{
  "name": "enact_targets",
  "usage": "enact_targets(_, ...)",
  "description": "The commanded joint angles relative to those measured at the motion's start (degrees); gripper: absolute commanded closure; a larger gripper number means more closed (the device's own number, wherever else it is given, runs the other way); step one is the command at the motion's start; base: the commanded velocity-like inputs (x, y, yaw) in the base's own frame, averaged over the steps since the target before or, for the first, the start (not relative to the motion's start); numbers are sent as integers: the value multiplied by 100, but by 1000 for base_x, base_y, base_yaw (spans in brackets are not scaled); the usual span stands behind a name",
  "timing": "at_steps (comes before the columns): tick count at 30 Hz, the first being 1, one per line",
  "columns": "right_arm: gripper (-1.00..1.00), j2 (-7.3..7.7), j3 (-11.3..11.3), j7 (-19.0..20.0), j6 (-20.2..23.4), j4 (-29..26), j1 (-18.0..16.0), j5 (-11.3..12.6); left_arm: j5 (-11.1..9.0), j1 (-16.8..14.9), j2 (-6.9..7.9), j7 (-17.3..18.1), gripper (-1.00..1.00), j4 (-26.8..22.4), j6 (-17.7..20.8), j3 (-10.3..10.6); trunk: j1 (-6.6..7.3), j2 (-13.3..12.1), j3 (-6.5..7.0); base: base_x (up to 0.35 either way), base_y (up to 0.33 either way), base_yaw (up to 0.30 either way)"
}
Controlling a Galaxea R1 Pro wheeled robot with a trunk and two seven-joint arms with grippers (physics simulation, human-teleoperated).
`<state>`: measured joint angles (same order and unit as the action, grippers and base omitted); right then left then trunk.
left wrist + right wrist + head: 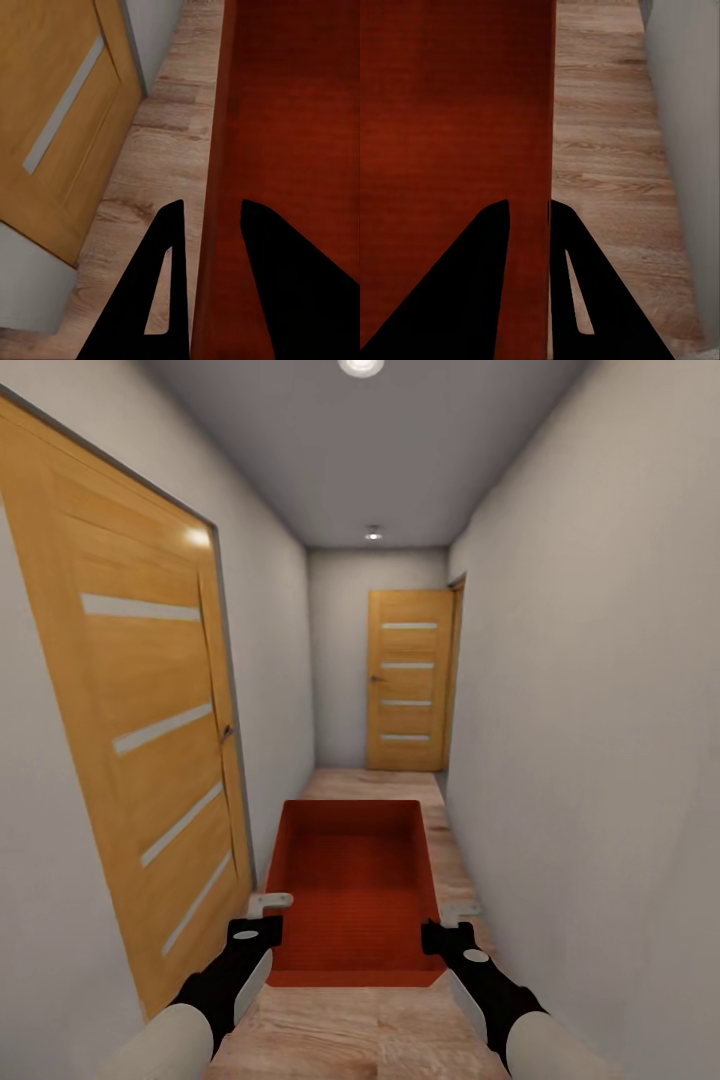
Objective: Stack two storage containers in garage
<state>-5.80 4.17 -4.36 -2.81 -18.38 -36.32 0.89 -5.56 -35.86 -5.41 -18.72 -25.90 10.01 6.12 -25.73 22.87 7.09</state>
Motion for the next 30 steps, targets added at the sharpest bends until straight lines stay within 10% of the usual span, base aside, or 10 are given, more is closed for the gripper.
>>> enact_targets(1,100,9,-48,-30,-184,-16,-6,17,-481,0,172,-9,100,-2,18,12,-5,4,-2,332,101,0)
enact_targets(30,100,0,-44,-33,-167,-16,-6,1,-481,0,172,-9,100,-2,18,11,-5,4,-2,332,45,-33)
